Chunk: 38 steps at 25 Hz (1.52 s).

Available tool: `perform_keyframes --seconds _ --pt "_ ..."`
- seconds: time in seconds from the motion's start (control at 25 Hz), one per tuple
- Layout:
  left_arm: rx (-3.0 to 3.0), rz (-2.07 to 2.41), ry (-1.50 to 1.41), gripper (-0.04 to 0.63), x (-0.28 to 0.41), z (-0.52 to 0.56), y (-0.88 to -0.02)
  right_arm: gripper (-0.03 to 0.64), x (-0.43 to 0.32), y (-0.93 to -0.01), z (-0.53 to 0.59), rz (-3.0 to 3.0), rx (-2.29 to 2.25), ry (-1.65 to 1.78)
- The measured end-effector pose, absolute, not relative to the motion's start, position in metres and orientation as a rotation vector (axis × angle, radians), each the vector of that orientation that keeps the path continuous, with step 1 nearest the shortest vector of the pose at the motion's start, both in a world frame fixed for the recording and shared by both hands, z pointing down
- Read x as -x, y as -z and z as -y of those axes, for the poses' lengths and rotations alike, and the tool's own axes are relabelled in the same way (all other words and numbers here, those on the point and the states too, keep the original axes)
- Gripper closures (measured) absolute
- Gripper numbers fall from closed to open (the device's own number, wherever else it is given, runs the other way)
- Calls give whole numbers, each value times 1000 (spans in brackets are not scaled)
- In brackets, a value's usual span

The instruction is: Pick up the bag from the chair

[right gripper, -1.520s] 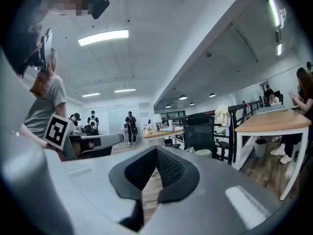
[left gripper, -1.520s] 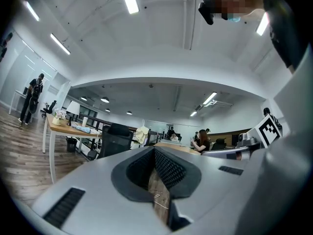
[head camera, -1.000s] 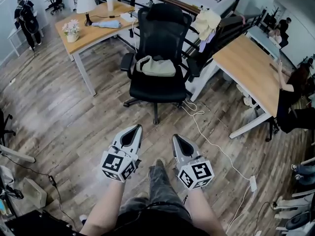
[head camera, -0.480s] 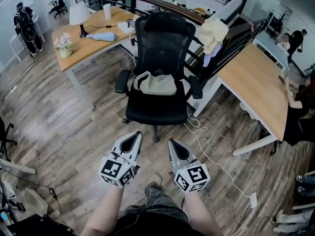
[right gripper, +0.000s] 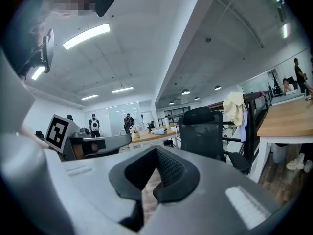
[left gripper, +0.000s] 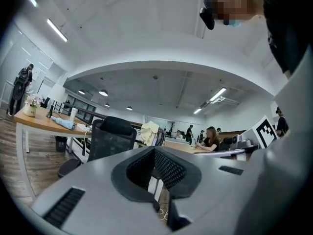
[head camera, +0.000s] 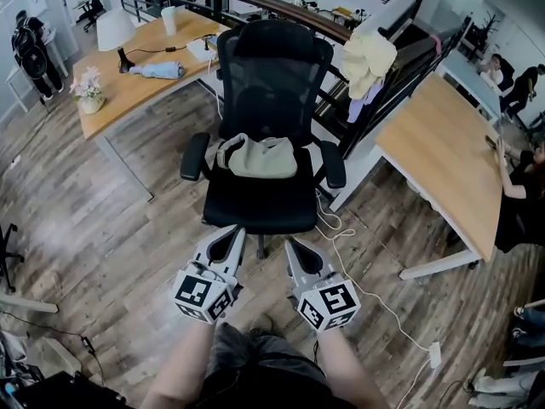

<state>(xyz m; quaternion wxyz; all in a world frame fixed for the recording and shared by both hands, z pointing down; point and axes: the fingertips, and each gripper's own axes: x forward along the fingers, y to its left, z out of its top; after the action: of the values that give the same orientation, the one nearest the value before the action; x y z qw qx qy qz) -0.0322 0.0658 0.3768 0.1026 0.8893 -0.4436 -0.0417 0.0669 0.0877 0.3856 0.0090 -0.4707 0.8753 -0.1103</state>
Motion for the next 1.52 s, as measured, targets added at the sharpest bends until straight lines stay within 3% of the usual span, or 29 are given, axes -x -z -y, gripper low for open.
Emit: perform_keyframes --seconds 0.84,1.52 --pt "-2635 1166 17 597 -3 109 -418 609 -78 -415 85 -2710 1496 426" --pt "-2554 1027 -95 597 -10 258 -492 609 -76 -492 233 -2713 1596 625"
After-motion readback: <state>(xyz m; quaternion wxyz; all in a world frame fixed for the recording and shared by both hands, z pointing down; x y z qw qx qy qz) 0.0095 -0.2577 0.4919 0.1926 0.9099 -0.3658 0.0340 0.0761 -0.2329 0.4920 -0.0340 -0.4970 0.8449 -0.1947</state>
